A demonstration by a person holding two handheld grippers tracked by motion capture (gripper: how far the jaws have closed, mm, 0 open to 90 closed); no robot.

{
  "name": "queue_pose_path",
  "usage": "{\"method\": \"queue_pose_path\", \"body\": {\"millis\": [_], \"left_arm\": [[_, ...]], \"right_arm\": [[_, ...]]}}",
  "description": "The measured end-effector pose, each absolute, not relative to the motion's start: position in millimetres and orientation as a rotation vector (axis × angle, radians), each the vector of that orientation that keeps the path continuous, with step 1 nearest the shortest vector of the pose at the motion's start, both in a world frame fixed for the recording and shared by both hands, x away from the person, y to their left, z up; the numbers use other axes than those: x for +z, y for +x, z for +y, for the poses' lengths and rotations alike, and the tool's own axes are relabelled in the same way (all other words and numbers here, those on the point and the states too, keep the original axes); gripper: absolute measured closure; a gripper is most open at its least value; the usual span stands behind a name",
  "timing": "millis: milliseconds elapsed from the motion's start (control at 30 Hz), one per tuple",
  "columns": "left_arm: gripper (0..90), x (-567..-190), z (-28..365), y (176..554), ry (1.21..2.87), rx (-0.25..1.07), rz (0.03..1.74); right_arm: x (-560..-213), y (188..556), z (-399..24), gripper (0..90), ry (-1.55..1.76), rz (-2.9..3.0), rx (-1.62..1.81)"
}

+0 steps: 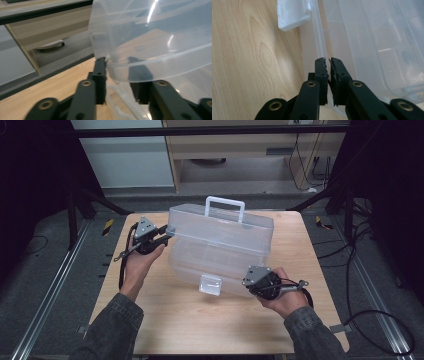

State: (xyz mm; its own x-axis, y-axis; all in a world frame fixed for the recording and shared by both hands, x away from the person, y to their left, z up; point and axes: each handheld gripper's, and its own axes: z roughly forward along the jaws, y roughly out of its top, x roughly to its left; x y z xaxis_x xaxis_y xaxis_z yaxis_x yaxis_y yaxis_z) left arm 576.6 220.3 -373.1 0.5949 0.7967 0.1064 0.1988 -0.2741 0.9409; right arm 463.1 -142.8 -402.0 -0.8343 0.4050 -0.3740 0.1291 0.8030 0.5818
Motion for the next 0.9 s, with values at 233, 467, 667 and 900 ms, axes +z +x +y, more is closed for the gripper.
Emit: {"method": "queue_pose_path", "body": {"millis": [233, 467, 667, 900], "left_arm": [[75.5, -371.7, 215.5, 574.5, 1.808, 0.771, 0.857], [75.1, -368.7, 215.1, 562.2, 1.815, 0.770, 0.886], [73.4, -368.5, 214.9, 544.1, 1.814, 0.767, 0.906], [70.7, -367.7, 215.5, 516.8, 1.802, 0.774, 0.931]], "right_arm": [[-402.3, 462.9, -143.9, 84.5, 0.398, 2.497, 0.767], [-401.8, 461.5, -148.1, 84.3, 0.403, 2.505, 0.771], [-400.5, 460.5, -153.4, 84.0, 0.377, 2.521, 0.746], [-399.3, 457.1, -159.5, 83.0, 0.351, 2.534, 0.725]]}}
